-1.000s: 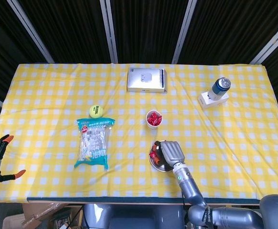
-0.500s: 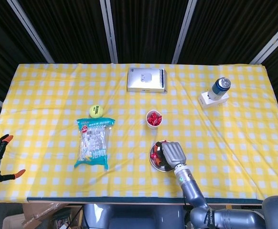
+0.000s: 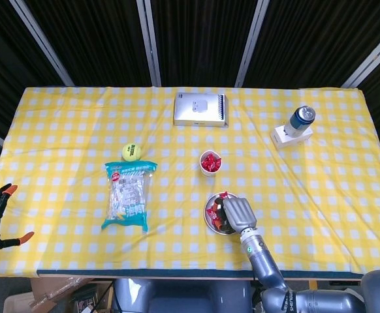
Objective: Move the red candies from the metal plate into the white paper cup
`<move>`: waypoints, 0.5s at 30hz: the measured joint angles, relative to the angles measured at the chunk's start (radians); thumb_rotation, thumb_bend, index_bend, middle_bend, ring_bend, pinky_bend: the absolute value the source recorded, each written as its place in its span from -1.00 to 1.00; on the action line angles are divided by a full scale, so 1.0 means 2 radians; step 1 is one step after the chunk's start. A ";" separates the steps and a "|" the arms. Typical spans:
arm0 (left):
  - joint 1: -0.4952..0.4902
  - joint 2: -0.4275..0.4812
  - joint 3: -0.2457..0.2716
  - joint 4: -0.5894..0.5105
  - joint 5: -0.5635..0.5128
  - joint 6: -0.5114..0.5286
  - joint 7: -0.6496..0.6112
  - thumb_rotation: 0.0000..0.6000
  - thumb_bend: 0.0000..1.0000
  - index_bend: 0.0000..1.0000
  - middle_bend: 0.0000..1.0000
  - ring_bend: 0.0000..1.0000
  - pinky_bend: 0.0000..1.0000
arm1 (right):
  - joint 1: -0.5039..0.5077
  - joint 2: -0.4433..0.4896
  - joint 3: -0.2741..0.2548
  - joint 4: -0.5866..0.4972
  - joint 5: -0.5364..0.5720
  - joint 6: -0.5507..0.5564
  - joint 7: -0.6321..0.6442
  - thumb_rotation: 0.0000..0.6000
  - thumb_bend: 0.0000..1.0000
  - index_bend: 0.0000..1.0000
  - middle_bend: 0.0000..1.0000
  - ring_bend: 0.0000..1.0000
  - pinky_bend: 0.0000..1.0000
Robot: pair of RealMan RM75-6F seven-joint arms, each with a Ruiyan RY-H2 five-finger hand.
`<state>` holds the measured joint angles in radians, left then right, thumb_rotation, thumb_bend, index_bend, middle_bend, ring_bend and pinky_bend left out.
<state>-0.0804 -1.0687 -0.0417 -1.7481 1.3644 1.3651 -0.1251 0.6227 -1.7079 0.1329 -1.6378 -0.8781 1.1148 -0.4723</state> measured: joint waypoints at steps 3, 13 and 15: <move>0.000 0.000 0.000 0.000 -0.001 0.000 0.001 1.00 -0.98 -1.00 -1.00 -1.00 -1.00 | 0.000 -0.002 0.000 0.004 0.003 -0.002 -0.001 1.00 -0.29 -0.04 0.35 0.49 0.82; -0.001 0.000 -0.001 -0.001 -0.002 -0.001 0.001 1.00 -0.98 -1.00 -1.00 -1.00 -1.00 | -0.001 -0.006 0.000 0.016 0.012 -0.013 -0.001 1.00 -0.29 -0.04 0.35 0.49 0.82; 0.000 0.000 -0.001 -0.001 -0.002 -0.001 0.001 1.00 -0.98 -1.00 -1.00 -1.00 -1.00 | -0.001 -0.008 0.000 0.019 0.014 -0.015 -0.001 1.00 -0.29 -0.04 0.35 0.49 0.82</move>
<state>-0.0812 -1.0687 -0.0433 -1.7494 1.3594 1.3634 -0.1229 0.6212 -1.7241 0.1328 -1.6008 -0.8504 1.0841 -0.4742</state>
